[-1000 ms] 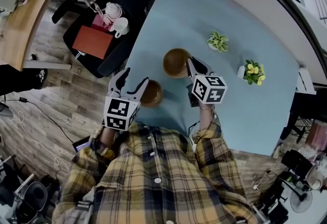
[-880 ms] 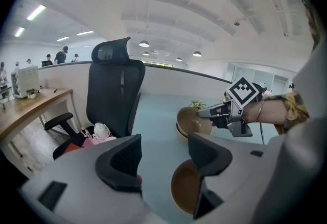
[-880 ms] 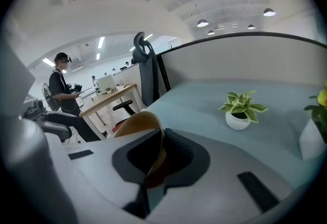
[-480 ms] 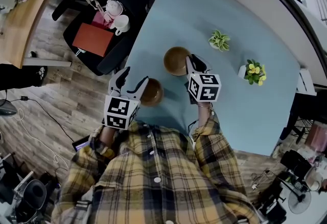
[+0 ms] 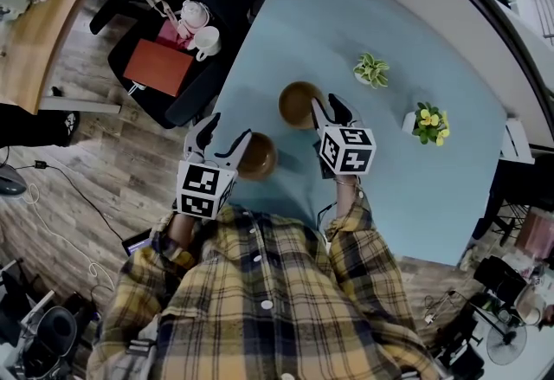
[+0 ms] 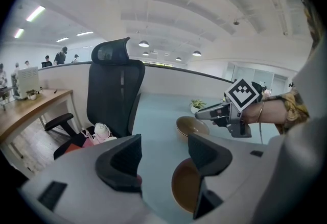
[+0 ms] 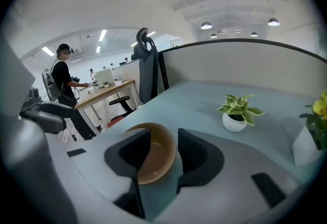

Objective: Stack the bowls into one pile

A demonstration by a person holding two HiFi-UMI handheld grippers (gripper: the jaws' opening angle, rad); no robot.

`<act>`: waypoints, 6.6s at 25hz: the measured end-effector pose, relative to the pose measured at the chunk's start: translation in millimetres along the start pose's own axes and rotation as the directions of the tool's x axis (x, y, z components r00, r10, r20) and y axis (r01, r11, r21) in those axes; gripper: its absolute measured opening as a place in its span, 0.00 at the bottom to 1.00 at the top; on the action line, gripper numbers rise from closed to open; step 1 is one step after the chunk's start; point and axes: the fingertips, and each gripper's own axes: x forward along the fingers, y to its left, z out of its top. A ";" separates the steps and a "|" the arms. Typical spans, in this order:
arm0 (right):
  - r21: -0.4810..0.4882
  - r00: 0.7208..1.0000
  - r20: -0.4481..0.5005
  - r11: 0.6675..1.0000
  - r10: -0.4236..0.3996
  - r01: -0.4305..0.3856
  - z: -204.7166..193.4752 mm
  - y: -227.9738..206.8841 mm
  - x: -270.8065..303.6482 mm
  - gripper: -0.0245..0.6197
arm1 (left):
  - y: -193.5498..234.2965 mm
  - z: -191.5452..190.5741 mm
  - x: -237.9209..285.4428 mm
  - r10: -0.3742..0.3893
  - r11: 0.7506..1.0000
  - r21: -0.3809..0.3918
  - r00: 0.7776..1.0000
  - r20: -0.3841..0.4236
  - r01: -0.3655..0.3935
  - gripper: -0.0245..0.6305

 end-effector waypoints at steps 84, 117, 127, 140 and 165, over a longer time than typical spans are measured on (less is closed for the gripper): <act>0.516 0.965 0.258 0.851 -0.048 -0.095 -78.2 38.0 -179.5 0.27 | -34.9 50.8 55.7 -0.152 0.988 0.033 0.988 -0.009 0.152 0.04; 0.626 0.969 0.205 0.780 -0.138 -0.022 -102.0 18.5 -177.9 0.27 | -54.7 24.2 142.7 -0.175 0.966 0.177 0.980 -0.099 0.191 0.17; 0.604 0.966 0.228 0.796 -0.119 -0.045 -94.9 22.7 -178.2 0.27 | -53.8 28.5 137.3 -0.167 0.965 0.195 0.984 -0.065 0.177 0.24; 0.375 0.943 0.328 0.924 -0.052 -0.079 -30.4 31.5 -189.8 0.27 | -41.8 82.4 62.0 -0.157 0.975 0.174 0.982 0.108 0.137 0.24; -0.031 0.887 0.458 0.996 -0.063 0.087 79.4 40.3 -208.3 0.12 | -54.0 114.4 -56.7 -0.132 0.988 0.118 0.945 0.298 0.100 0.09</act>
